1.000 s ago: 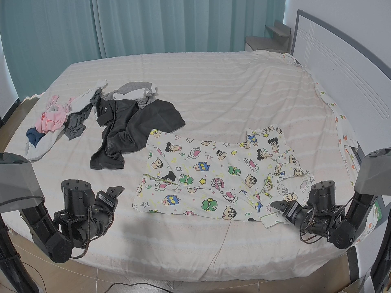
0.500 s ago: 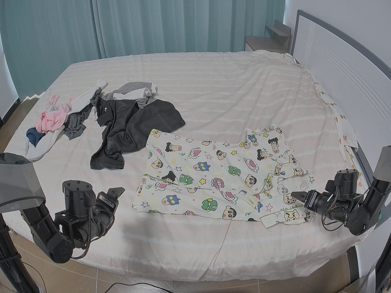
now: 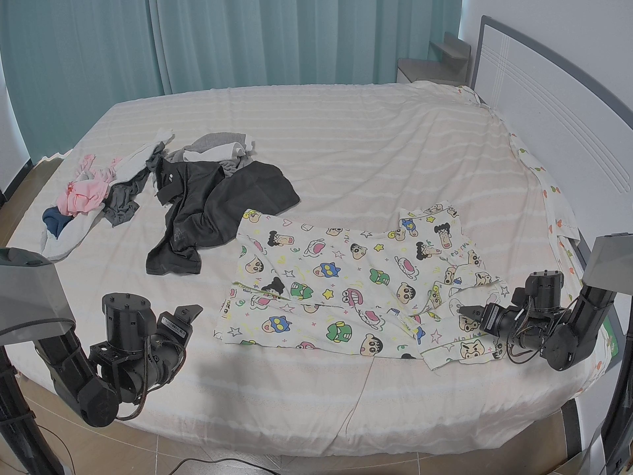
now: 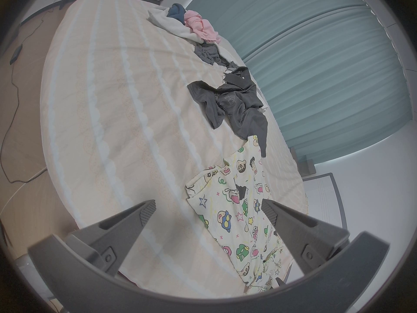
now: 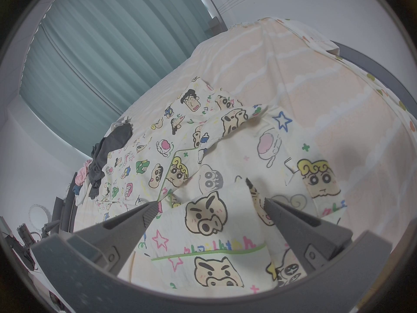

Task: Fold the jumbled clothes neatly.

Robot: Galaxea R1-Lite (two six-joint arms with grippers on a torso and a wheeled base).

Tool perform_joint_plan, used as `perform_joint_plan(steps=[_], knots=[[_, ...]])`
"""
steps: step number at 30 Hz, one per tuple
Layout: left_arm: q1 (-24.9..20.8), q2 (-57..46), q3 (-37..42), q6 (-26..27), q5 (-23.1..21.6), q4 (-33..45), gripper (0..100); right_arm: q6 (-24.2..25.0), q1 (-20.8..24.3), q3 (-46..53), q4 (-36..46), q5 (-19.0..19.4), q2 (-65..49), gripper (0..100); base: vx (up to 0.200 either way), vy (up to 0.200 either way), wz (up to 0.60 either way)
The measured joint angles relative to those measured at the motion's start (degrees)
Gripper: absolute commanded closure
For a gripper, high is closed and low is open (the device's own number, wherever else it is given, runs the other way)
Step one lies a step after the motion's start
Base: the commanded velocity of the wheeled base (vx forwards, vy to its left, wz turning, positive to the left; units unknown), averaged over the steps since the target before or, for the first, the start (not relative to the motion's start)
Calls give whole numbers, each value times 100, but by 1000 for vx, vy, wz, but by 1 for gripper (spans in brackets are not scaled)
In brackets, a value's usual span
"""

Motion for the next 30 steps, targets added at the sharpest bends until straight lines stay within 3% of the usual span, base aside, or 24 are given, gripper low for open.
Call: perform_joint_plan(steps=[1, 30], knots=[[0, 7, 0, 0, 2, 0, 0, 0, 9, -21, 2, 2, 27, 100, 0, 0, 0], [-33, 501, 334, 87, 134, -1241, 0, -35, -455, -95, -95, -50, 177, 100, 0, 0, 0]])
